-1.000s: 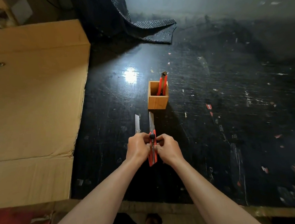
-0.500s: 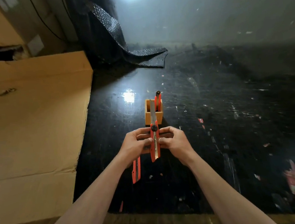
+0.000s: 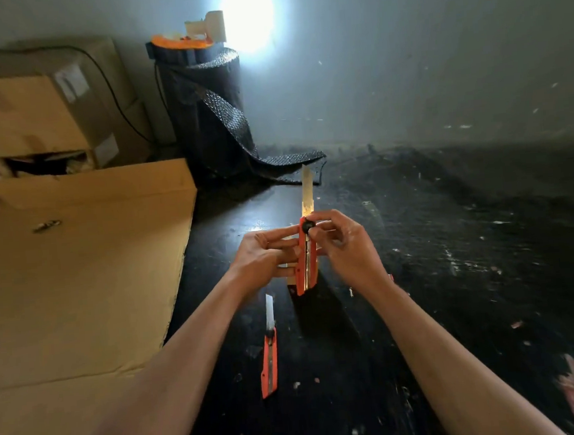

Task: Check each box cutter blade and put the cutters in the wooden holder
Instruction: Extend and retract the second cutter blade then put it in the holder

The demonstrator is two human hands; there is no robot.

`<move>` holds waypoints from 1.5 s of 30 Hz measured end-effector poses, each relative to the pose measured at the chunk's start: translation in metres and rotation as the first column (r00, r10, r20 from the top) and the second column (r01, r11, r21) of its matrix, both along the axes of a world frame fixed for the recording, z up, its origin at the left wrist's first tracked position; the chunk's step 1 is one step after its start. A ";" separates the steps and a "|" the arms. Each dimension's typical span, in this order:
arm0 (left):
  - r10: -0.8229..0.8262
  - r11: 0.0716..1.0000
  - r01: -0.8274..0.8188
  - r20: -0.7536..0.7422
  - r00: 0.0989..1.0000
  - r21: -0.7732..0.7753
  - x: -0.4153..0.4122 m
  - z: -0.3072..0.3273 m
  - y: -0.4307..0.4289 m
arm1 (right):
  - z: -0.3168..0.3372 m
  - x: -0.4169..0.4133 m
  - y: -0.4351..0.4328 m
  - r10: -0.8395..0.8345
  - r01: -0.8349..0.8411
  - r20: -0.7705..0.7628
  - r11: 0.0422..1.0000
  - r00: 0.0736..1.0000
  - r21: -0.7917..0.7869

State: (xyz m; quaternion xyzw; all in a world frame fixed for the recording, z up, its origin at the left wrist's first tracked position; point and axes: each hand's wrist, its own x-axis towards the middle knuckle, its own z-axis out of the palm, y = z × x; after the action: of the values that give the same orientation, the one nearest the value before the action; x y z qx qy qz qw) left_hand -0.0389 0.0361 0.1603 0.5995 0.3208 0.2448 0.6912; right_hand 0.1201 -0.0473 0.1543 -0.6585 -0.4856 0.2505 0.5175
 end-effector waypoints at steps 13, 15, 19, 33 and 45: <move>0.044 0.998 -0.043 0.018 0.999 -0.052 -0.001 0.006 0.002 | 0.009 -0.002 -0.021 0.135 -0.137 -0.045 0.989 0.990 -0.061; 0.047 0.998 -0.047 0.007 0.999 -0.044 -0.001 0.009 0.003 | 0.008 -0.004 -0.024 0.138 -0.141 -0.067 0.989 0.988 -0.053; 0.068 0.997 -0.068 0.003 0.998 -0.030 -0.001 0.014 0.005 | 0.006 -0.008 -0.027 0.142 -0.147 -0.084 0.987 0.986 -0.061; 0.104 0.994 -0.106 0.066 0.992 0.026 0.002 0.030 0.004 | 0.008 -0.018 -0.029 0.092 -0.076 0.168 0.992 0.982 -0.097; 0.113 0.993 -0.117 0.081 0.990 0.035 0.006 0.036 0.005 | 0.006 -0.023 -0.029 0.013 -0.015 0.219 1.000 0.976 0.009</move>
State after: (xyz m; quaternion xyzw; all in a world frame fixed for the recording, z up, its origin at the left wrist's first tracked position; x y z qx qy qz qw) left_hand -0.0328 0.0409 0.1963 0.5835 0.3222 0.3141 0.6760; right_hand 0.0970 -0.0759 0.1601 -0.6759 -0.5454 0.1777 0.4627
